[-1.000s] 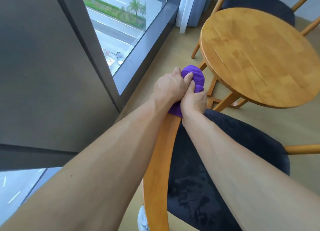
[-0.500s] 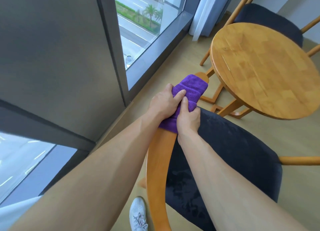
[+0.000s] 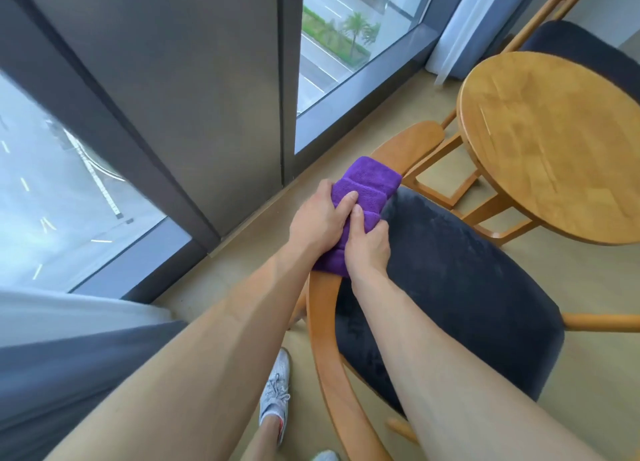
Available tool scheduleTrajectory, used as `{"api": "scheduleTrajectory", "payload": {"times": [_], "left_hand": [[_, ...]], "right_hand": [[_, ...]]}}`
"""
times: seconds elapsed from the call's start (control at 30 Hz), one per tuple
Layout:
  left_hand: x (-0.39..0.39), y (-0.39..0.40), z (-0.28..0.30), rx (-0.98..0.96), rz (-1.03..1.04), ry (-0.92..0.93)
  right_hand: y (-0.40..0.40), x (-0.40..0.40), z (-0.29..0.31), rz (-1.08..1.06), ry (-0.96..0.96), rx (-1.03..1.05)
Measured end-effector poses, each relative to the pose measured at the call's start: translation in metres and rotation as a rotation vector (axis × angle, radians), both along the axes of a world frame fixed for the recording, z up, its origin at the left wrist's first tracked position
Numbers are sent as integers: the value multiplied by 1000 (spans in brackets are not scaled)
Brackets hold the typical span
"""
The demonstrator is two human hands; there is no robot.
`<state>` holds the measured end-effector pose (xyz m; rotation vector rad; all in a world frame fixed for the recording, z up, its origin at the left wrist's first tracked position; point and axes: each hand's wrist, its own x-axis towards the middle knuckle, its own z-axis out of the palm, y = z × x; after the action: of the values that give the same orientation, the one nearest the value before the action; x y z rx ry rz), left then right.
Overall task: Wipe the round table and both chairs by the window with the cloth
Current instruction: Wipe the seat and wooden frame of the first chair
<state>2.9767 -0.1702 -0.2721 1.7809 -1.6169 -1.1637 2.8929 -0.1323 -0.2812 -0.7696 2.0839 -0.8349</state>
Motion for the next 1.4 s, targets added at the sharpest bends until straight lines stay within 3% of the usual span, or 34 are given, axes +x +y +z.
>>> {"api": "scheduleTrajectory", "payload": {"times": [0.33, 0.67, 0.87, 1.13, 1.27, 1.4], "left_hand": [[6, 124, -10, 70, 350, 240], [-20, 224, 21, 420, 572, 323], [-38, 260, 34, 485, 631, 256], [-37, 240, 32, 488, 619, 155], [-22, 204, 22, 401, 574, 142], [-3, 155, 14, 174, 427, 149]], "right_hand": [[94, 5, 10, 400, 46, 129], [175, -27, 62, 712, -23, 378], [206, -39, 86, 774, -18, 365], [192, -31, 69, 735, 89, 326], [160, -12, 50, 634, 105, 269], [120, 6, 28, 481, 88, 160]]}}
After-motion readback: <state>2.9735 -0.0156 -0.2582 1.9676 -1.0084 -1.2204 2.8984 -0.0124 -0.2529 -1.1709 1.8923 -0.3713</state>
